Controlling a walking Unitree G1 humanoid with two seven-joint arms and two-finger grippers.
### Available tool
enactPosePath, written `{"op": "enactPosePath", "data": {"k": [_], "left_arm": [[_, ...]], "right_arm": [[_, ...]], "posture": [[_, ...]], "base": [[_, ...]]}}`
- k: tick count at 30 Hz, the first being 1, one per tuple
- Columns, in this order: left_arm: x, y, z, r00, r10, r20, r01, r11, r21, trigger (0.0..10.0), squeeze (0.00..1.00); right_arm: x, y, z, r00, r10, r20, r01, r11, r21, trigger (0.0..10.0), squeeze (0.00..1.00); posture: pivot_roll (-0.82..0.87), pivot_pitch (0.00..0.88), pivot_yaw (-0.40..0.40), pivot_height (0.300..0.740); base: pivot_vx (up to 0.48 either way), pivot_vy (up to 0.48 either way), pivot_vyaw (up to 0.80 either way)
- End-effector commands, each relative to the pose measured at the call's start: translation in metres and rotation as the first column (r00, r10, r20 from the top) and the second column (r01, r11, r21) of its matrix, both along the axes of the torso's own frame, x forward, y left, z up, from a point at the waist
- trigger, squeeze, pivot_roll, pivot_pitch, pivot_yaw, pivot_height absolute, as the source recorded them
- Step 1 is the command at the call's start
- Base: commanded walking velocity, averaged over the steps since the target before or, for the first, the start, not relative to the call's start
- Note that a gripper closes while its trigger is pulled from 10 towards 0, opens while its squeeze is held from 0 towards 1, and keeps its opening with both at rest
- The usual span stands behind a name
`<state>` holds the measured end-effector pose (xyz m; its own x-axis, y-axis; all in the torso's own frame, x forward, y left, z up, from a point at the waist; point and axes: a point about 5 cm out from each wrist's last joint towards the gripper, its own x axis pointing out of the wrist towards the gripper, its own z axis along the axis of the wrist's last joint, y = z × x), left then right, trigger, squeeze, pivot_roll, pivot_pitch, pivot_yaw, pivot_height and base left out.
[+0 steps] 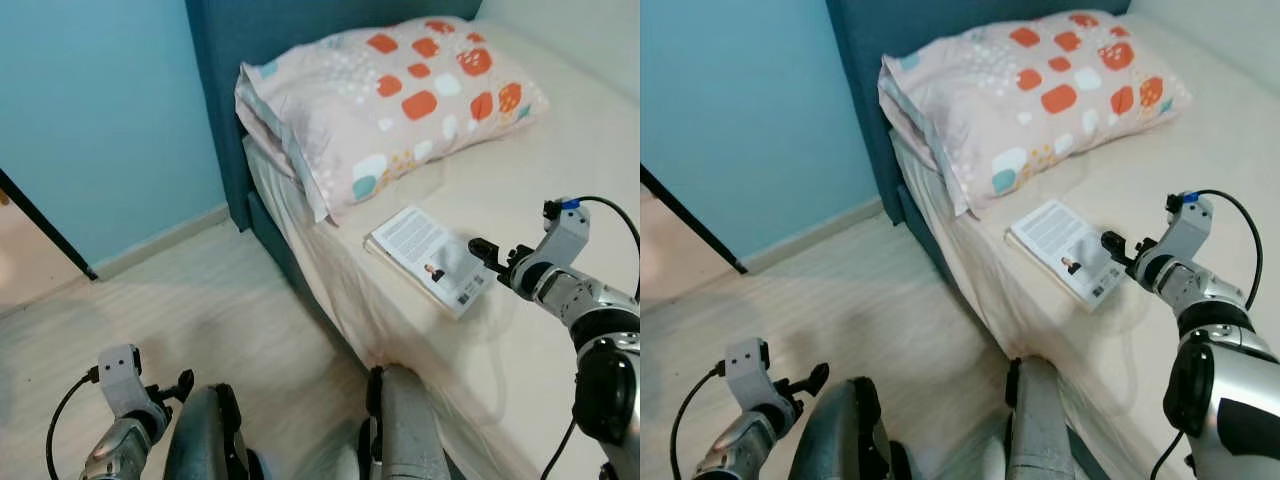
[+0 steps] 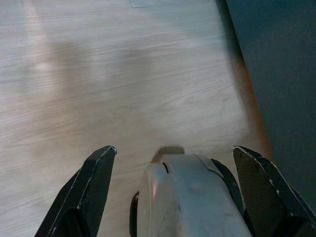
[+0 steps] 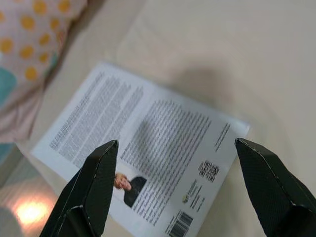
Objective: Clean up the room
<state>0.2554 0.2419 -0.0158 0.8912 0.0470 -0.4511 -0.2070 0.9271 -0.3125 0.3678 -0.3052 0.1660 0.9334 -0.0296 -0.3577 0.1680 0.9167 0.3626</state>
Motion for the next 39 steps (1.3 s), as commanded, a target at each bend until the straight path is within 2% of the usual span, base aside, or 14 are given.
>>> {"op": "enactPosePath", "data": {"k": [1, 5, 7, 9, 12, 13, 15, 22, 30, 32, 34, 36, 38, 39], "left_arm": [[-0.009, -0.005, -0.011, 0.999, 0.0, -0.049, -0.001, 1.0, -0.014, 10.0, 0.0], [-0.006, -0.007, -0.01, 0.999, 0.01, -0.05, -0.011, 1.0, -0.018, 10.0, 0.0], [-0.001, -0.01, -0.007, 0.999, 0.016, -0.05, -0.017, 1.0, -0.013, 10.0, 0.0], [0.005, -0.011, -0.005, 0.996, 0.042, -0.075, -0.04, 0.999, 0.023, 10.0, 0.0], [0.008, -0.011, -0.004, 0.995, 0.052, -0.085, -0.048, 0.998, 0.048, 10.0, 0.0], [0.012, -0.01, -0.001, 0.994, 0.057, -0.091, -0.05, 0.996, 0.078, 10.0, 0.0], [0.02, -0.009, 0.005, 0.993, 0.061, -0.1, -0.048, 0.99, 0.13, 10.0, 0.0], [0.032, -0.009, 0.016, 0.996, 0.048, -0.076, -0.035, 0.985, 0.169, 10.0, 0.0], [0.033, -0.014, 0.014, 0.995, 0.034, -0.09, -0.019, 0.986, 0.164, 10.0, 0.0], [0.031, -0.017, 0.011, 0.994, 0.031, -0.108, -0.014, 0.987, 0.163, 10.0, 0.0], [0.014, -0.025, -0.007, 0.979, 0.03, -0.202, 0.004, 0.986, 0.166, 10.0, 0.0], [0.014, -0.025, -0.007, 0.979, 0.03, -0.202, 0.004, 0.986, 0.166, 10.0, 0.0], [-0.002, -0.029, -0.021, 0.961, 0.03, -0.275, 0.018, 0.985, 0.171, 10.0, 0.0], [-0.002, -0.029, -0.021, 0.961, 0.03, -0.275, 0.018, 0.985, 0.171, 10.0, 0.0]], "right_arm": [[-0.002, -0.007, 0.002, 1.0, -0.025, -0.017, 0.025, 1.0, -0.017, 10.0, 0.0], [0.003, -0.011, 0.018, 0.996, -0.056, 0.075, 0.061, 0.996, -0.066, 10.0, 0.0], [0.008, -0.007, 0.03, 0.984, -0.048, 0.171, 0.069, 0.991, -0.118, 10.0, 0.0], [0.012, 0.007, 0.026, 0.972, 0.011, 0.237, 0.009, 0.997, -0.082, 10.0, 0.0], [0.013, 0.014, 0.021, 0.967, 0.032, 0.253, -0.019, 0.998, -0.054, 10.0, 0.0], [0.012, 0.024, 0.009, 0.965, 0.053, 0.256, -0.047, 0.998, -0.03, 10.0, 0.0], [0.009, 0.041, -0.015, 0.969, 0.073, 0.235, -0.081, 0.996, 0.025, 10.0, 0.0], [-0.002, 0.073, -0.058, 0.979, 0.125, 0.164, -0.136, 0.989, 0.058, 10.0, 0.0], [-0.007, 0.084, -0.073, 0.979, 0.148, 0.142, -0.156, 0.987, 0.046, 10.0, 0.0], [-0.011, 0.087, -0.08, 0.979, 0.161, 0.123, -0.166, 0.986, 0.028, 10.0, 0.0], [-0.025, 0.094, -0.106, 0.98, 0.198, 0.014, -0.197, 0.979, -0.048, 10.0, 0.0], [-0.025, 0.094, -0.106, 0.98, 0.198, 0.014, -0.197, 0.979, -0.048, 10.0, 0.0], [-0.038, 0.094, -0.125, 0.976, 0.208, -0.067, -0.214, 0.972, -0.094, 10.0, 0.0], [-0.038, 0.094, -0.125, 0.976, 0.208, -0.067, -0.214, 0.972, -0.094, 10.0, 0.0]], "posture": [[-0.06, 0.128, -0.039, 0.565], [-0.06, 0.103, -0.038, 0.565], [-0.07, 0.086, -0.037, 0.565], [-0.08, 0.076, -0.034, 0.565], [-0.08, 0.074, -0.033, 0.57], [-0.08, 0.066, -0.027, 0.575], [-0.09, 0.063, -0.017, 0.585], [-0.12, 0.054, -0.003, 0.61], [-0.13, 0.047, -0.004, 0.625], [-0.13, 0.045, -0.006, 0.63], [-0.13, 0.039, -0.011, 0.64], [-0.13, 0.039, -0.011, 0.64], [-0.13, 0.037, -0.011, 0.65], [-0.13, 0.037, -0.011, 0.65]], "base": [[0.0, 0.0, 0.0], [0.0, 0.0, 0.0], [0.0, 0.0, 0.0], [0.0, 0.0, 0.0], [0.0, 0.0, 0.0], [0.0, 0.0, 0.0], [-0.146, 0.0, 0.0], [-0.31, 0.0, 0.0], [0.0, 0.0, 0.0], [0.0, 0.0, 0.0], [0.0, 0.0, 0.0], [0.0, 0.0, 0.0], [0.0, 0.0, 0.0], [0.0, 0.0, 0.0]]}}
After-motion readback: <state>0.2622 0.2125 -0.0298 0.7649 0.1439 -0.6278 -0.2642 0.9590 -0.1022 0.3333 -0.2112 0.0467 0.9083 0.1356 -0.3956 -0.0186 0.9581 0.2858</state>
